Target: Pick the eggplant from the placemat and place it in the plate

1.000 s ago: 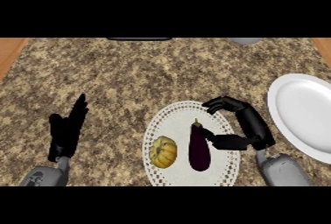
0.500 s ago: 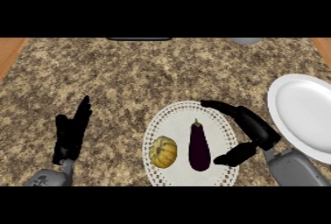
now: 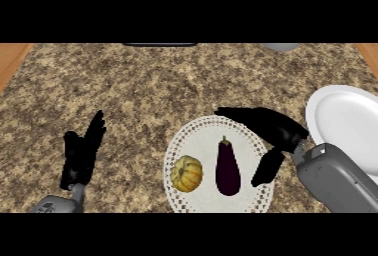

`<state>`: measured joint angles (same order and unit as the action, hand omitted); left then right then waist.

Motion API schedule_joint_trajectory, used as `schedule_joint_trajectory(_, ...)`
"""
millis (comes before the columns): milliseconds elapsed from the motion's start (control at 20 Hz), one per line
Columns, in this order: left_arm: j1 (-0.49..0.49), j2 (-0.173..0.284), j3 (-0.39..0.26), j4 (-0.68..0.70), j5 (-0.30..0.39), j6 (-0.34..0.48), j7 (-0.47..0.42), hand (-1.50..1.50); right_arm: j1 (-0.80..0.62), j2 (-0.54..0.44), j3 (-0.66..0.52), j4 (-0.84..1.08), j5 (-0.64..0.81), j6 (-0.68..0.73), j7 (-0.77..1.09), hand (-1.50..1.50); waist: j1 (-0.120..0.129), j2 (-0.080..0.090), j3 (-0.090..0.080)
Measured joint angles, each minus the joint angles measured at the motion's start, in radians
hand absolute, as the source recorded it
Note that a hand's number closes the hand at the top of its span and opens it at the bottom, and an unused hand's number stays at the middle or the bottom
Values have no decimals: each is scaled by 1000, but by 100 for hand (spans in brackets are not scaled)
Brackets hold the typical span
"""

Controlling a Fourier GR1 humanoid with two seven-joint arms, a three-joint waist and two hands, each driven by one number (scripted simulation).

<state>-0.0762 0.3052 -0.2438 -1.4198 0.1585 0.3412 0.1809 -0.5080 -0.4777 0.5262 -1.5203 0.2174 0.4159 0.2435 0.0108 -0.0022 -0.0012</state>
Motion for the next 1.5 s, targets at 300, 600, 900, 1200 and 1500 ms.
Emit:
schedule_joint_trajectory(300, 13, -11, 12, -14, -17, -3, 6, 0, -60, 54, 24, 52, -6, 163, 124, -150, -2, 2, 1)
schedule_joint_trajectory(600, 22, -32, 36, -18, -46, -25, 10, 0, -43, 127, 5, 94, 78, 237, 152, -150, -6, 2, 1)
schedule_joint_trajectory(900, 15, -54, 75, -4, -68, -55, 8, 0, -24, 181, -35, 141, 168, 283, 103, -150, -7, 2, 1)
schedule_joint_trajectory(1200, 29, -61, 113, -11, -83, -99, 6, 0, 19, 243, -51, 149, 260, 302, 85, -150, -7, 2, 1)
schedule_joint_trajectory(1500, 27, -89, 129, -35, -120, -107, 38, 0, 16, 287, -95, 220, 338, 312, 24, -150, -6, 2, 1)
